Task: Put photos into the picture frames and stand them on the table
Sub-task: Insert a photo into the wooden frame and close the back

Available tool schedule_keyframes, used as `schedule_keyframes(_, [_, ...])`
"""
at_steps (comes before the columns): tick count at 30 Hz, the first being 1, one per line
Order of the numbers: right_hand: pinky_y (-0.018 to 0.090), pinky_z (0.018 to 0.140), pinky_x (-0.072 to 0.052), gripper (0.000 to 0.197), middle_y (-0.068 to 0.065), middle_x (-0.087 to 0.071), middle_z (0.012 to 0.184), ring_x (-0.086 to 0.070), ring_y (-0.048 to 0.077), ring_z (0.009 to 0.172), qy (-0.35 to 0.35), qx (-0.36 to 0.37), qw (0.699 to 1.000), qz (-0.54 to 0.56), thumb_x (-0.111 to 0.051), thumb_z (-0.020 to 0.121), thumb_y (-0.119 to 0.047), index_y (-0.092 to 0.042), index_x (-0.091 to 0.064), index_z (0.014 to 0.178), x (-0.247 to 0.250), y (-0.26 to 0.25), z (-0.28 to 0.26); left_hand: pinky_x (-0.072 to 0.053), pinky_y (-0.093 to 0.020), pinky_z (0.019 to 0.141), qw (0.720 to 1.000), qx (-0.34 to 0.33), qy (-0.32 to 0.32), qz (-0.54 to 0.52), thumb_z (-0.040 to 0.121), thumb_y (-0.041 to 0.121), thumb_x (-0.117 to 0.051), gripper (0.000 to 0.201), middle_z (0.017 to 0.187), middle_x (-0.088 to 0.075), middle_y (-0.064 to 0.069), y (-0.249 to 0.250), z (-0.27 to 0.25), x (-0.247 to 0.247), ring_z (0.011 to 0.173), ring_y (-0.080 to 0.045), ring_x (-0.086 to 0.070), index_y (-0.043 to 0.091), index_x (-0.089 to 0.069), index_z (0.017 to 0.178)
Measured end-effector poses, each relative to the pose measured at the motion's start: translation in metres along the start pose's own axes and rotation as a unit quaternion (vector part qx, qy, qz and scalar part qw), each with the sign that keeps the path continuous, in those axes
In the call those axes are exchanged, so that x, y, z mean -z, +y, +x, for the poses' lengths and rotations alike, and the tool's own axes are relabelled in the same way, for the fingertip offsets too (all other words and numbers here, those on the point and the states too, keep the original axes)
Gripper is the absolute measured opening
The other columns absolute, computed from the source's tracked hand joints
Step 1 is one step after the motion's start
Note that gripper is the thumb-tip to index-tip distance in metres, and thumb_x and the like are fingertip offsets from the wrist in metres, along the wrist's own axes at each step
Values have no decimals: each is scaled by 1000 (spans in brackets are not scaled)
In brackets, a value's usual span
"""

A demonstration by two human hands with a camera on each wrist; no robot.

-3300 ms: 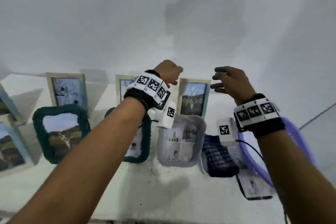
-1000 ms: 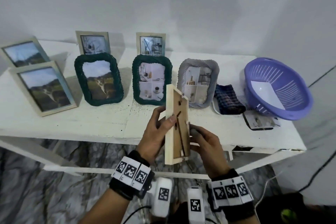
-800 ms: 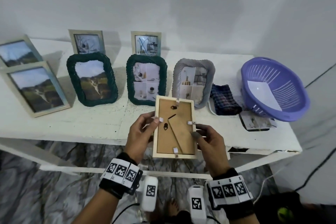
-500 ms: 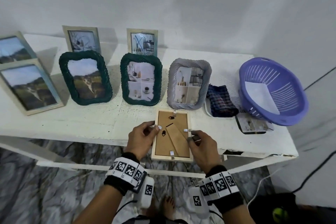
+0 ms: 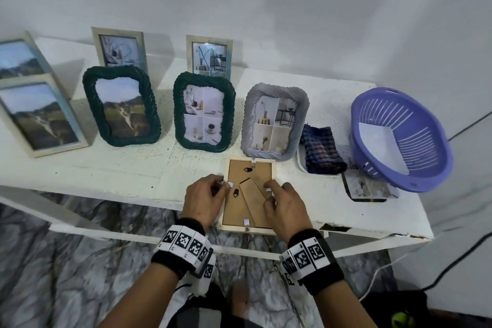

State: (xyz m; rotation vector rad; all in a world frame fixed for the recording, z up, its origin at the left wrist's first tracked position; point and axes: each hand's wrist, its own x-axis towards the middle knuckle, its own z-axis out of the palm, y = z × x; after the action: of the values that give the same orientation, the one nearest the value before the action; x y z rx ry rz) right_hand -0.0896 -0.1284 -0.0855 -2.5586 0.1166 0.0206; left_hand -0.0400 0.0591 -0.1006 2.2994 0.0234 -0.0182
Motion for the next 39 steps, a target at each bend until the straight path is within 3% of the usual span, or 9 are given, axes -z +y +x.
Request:
schedule_keyframes(3, [28,62,-33,18,10,-53,84,-52,28,73,-14,12,1000,12,-53,86,-14,-13,-60,102,5,1,4,-47,-25,85,1000,-2,-1,8,89,34,-70,32,100,-74,-7,1,0,0,93,-21,-67,12,-71,111])
schedule_keyframes(7, [29,60,-30,9,7,-52,80,-50,24,70,-36,31,999,24,-56,88,-21,-13,-57,93,10,6,11,-51,-33,89,1000,-5,-13,16,89,36,-68,34,101,-74,-7,3,0,1,94,-23,-68,11,-71,113])
schedule_keyframes(9, [30,60,-30,10,4,-50,76,-48,23,69,-36,27,999,28,-56,89,-20,-14,-53,96,11,6,13,-52,-36,90,1000,-3,-17,16,89,36,-68,35,103,-74,-7,3,0,0,96,-24,-68,11,-70,114])
schedule_keyframes(14, [29,61,-30,36,-4,-46,64,-48,21,69,-46,-34,997,60,-57,84,-16,-11,-41,116,14,5,18,-51,-35,92,1000,2,-24,19,89,39,-67,38,106,-74,-7,1,1,2,100,-23,-67,12,-70,116])
schedule_keyframes(20, [28,71,-37,45,-5,-54,70,-57,24,86,-41,-67,992,95,-58,89,-16,-7,-44,131,16,9,14,-51,-37,93,999,-5,-44,32,92,39,-63,38,112,-71,-9,0,1,1,104,-25,-64,13,-67,119])
schedule_keyframes(24, [23,67,-33,38,-8,-54,67,-53,17,77,-44,-87,990,100,-57,91,-15,-10,-52,129,15,10,15,-52,-34,88,998,-16,-41,32,89,34,-67,34,102,-72,-6,2,-1,2,93,-22,-66,11,-68,114])
schedule_keyframes(27, [23,66,-33,38,-4,-57,68,-53,17,75,-44,-84,991,96,-56,92,-14,-8,-51,130,13,9,15,-54,-36,80,998,-22,-47,40,87,34,-68,26,92,-73,-4,2,3,2,84,-22,-66,12,-70,101])
schedule_keyframes(33, [32,70,-44,34,8,-64,71,-60,28,78,-44,-69,993,80,-56,92,-12,-5,-52,124,12,7,13,-47,-32,68,995,11,-32,93,90,45,-57,32,89,-70,-8,9,6,-2,84,-30,-63,14,-64,93])
schedule_keyframes(39, [35,70,-47,34,12,-65,76,-61,31,79,-43,-64,995,57,-58,90,-13,-3,-52,122,10,6,13,-44,-31,68,995,69,-36,69,87,44,-55,25,87,-69,-9,16,8,-1,84,-33,-62,18,-57,85])
